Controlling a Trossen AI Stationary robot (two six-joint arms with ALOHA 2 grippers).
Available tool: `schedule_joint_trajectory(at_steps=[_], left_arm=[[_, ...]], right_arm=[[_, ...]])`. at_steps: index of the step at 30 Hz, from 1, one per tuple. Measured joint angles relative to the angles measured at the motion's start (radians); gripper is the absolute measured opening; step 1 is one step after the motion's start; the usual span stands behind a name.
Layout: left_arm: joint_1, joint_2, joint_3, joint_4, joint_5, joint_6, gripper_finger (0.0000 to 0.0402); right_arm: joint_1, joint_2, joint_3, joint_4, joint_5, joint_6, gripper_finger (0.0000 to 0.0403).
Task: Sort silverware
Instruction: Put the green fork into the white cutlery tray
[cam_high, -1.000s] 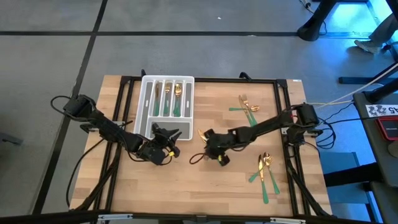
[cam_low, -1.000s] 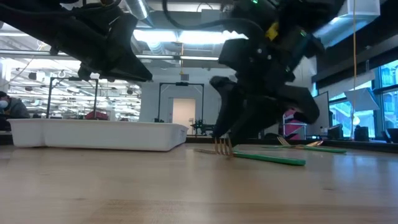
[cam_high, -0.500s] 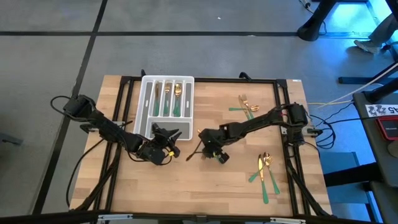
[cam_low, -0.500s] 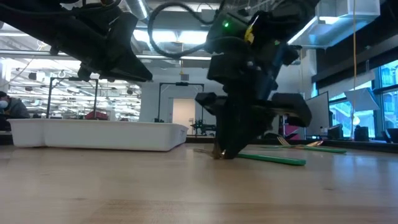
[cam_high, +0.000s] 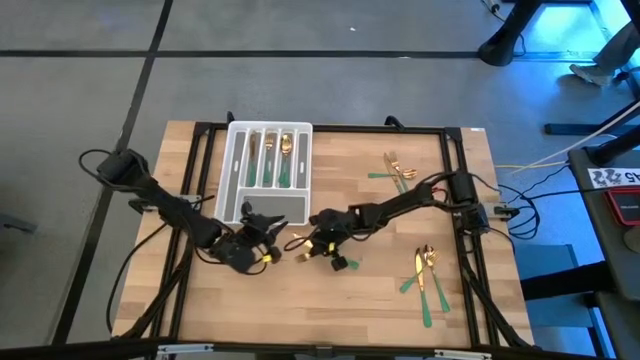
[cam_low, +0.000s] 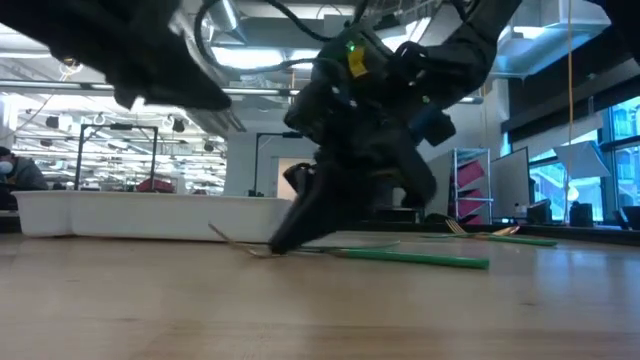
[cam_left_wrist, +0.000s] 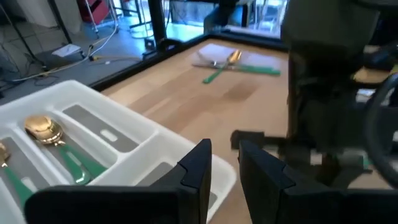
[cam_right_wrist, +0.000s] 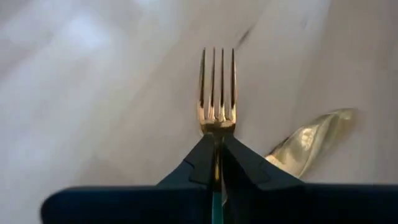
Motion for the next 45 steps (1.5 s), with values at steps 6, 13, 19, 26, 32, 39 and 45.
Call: schedule_joint_trajectory(at_steps=[6, 13, 19, 26, 32, 39, 45], left_arm=[[-0.076, -0.074, 0.001, -0.014, -0.036, 0.002, 0.0069], [-0.119, -0.078, -0.006, -0.033, -0.045, -0.050, 0.0069], [-0.115, -0.076, -0.008, -0.067, -0.060, -0.096, 0.0069], [-0.114, -0.076, -0.008, -0.068, -0.063, -0.100, 0.0069], [-0.114, -0.076, -0.008, -0.068, -0.063, -0.100, 0.0069], [-0.114, -0.076, -0.008, -0.072, -0.062, -0.121, 0.0069], [-0.114, -0.076, -0.008, -0.089, -0.062, -0.146, 0.0069]], right_arm=[[0.025, -0.027, 0.008, 0.073, 0.010, 0.054, 0.0079], [0.025, -0.119, 0.022, -0.175, 0.025, 0.011, 0.0142], [0.025, -0.084, 0.023, -0.224, 0.066, -0.058, 0.0151], [0.022, -0.019, 0.024, -0.193, 0.113, -0.056, 0.0132], [0.022, -0.016, 0.026, -0.209, 0.117, -0.014, 0.0039], [0.024, -0.038, 0.025, -0.296, 0.184, -0.004, 0.0013], [0.022, -0.102, 0.017, -0.348, 0.239, 0.002, 0.0007]])
